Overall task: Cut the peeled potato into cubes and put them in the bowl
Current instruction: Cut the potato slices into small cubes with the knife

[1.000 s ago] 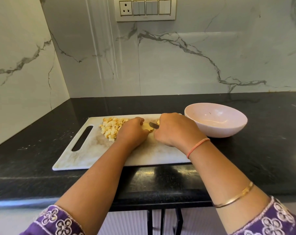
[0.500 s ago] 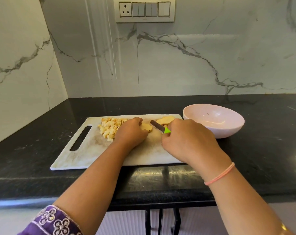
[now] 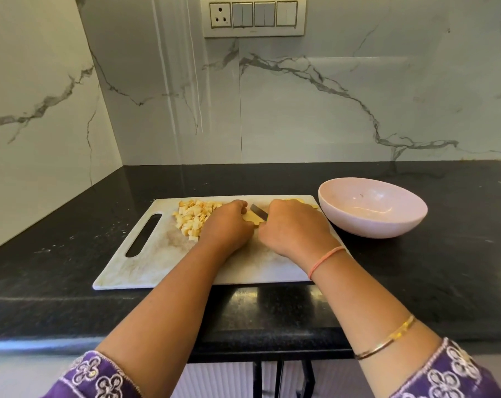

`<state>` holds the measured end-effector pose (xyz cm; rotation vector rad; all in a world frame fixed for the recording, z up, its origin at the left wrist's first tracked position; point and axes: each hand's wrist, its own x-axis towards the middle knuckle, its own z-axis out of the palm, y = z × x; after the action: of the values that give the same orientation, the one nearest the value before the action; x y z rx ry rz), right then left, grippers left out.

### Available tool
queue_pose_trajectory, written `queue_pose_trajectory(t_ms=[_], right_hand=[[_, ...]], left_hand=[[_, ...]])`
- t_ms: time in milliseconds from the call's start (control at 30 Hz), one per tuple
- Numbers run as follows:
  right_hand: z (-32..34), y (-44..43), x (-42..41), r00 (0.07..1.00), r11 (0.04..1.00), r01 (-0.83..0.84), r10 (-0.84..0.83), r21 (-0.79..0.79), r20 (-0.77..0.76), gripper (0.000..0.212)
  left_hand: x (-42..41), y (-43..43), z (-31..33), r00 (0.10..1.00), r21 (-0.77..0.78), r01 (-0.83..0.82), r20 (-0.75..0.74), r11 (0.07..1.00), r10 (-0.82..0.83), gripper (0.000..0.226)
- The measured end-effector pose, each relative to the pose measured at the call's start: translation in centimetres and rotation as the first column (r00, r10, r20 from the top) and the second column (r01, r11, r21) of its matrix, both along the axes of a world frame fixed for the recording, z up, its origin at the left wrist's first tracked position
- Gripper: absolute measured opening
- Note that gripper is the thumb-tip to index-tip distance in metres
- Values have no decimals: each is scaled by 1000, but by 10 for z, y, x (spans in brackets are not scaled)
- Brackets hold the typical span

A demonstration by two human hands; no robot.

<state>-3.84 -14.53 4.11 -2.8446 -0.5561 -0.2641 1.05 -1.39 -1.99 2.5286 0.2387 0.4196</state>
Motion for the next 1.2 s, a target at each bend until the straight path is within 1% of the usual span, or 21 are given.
queue_pose_trajectory(t_ms=[100,167,200,300,500,567,667,700,800,867,1000,1133,1200], right_hand=[[5,-1,-7,1000,999,-25,25,-28,11,19],[5,-5,-13,999,998,-47,48,-37,25,11],[4,-7,-17,998,998,-53,54,-40,30,11],[0,-14,-29,997,996,-62,64,-57,37,30],[5,-28,-50,997,996,-69,70,-56,22,33],[7,-31,-49,998,999,-48,48,-4,31,30],[5,-31,-39,994,994,-1,-10,110,105,19],[3,-28,-34,994,992,9,-23,129,107,17],[-6,-16,-18,999,994,21,-24,111,30,13],[-12,-8,-8,1000,996,25,-25,87,1,18],[-13,1,2,1000,997,7,-6,80,-8,20],[-9,2,0,1000,997,-12,13,75,-15,17],[-8,0,-3,1000,997,-23,23,67,-6,12]], left_hand=[[2,2,0,1000,9,-9,4,1000,9,54],[2,2,0,1000,4,-18,0,1000,18,54],[3,2,0,1000,0,-22,-3,1000,22,53],[3,2,-1,1000,-3,-26,-11,1000,26,53],[2,6,-3,1000,6,-17,-17,1000,17,52],[2,6,-4,1000,1,-6,-17,1000,6,53],[2,3,-3,1000,-30,-5,-16,1000,4,54],[1,2,-3,1000,-38,-7,-13,999,7,54],[-1,2,-5,1000,-40,-11,5,999,11,54],[-2,2,-5,1000,-41,-8,19,999,9,54],[0,4,-2,999,-45,0,50,999,2,53],[1,6,1,999,-38,-11,45,999,13,53],[2,6,0,999,-34,-14,37,999,15,53]])
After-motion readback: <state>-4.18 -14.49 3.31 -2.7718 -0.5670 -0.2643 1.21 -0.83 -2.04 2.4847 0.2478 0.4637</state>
